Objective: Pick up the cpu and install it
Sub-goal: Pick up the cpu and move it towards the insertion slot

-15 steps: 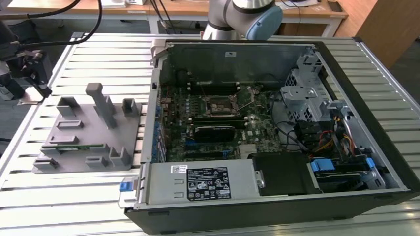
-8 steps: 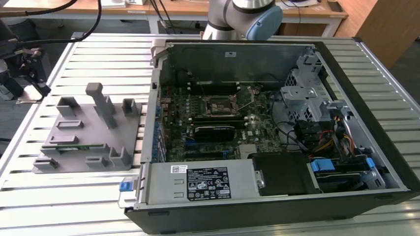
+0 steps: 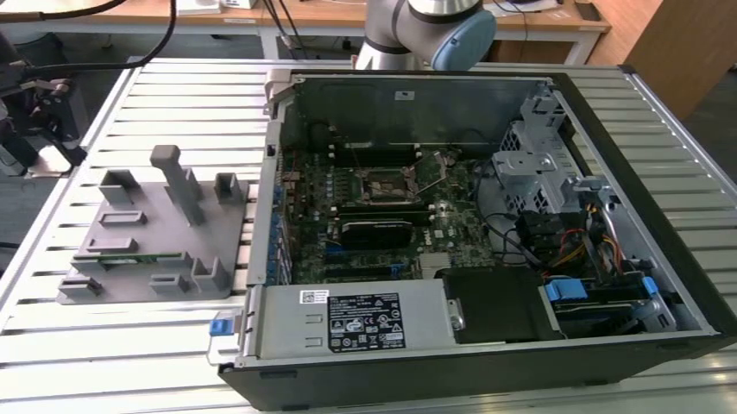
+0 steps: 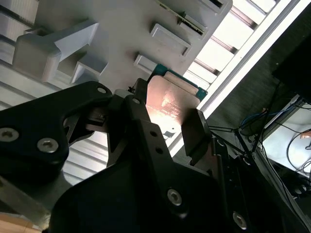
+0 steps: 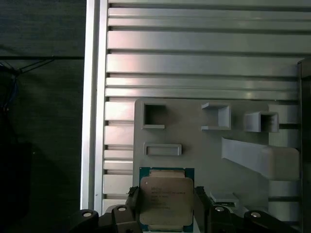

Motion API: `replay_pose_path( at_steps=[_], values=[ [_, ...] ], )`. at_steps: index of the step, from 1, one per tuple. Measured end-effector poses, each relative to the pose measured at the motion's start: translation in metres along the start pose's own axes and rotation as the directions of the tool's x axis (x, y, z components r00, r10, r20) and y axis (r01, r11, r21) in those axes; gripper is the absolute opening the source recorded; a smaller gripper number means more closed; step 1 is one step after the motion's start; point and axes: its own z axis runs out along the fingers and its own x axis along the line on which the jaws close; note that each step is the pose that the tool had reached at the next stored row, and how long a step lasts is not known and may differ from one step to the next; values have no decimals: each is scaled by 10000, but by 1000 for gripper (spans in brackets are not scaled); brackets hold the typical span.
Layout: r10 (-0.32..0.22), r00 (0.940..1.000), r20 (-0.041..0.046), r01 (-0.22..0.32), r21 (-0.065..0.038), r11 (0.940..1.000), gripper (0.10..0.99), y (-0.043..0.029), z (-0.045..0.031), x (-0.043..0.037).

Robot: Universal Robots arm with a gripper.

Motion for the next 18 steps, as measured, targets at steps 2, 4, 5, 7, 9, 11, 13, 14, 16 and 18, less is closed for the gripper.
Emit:
replay_pose_path(
  at_steps=[2, 4, 5, 7, 9, 11, 13, 14, 16, 18],
  values=[
    [0, 10000, 1, 0, 0, 10000, 529, 1, -17, 0],
    [0, 10000, 1, 0, 0, 10000, 529, 1, -33, 0],
    [0, 10000, 1, 0, -1, 10000, 529, 2, -40, 0],
    [0, 10000, 1, 0, -1, 10000, 529, 3, -56, 0],
    [0, 10000, 1, 0, 0, 10000, 529, 3, -71, 0],
    [0, 10000, 0, 0, 0, 10000, 529, 4, -86, 0],
    [0, 10000, 2, 0, -1, 10000, 529, 5, -101, 0],
    [0, 10000, 1, 0, -1, 10000, 529, 5, -109, 0],
    [0, 10000, 1, 0, 0, 10000, 529, 6, -125, 0],
    [0, 10000, 0, 0, 0, 10000, 529, 7, -141, 0]
  ],
)
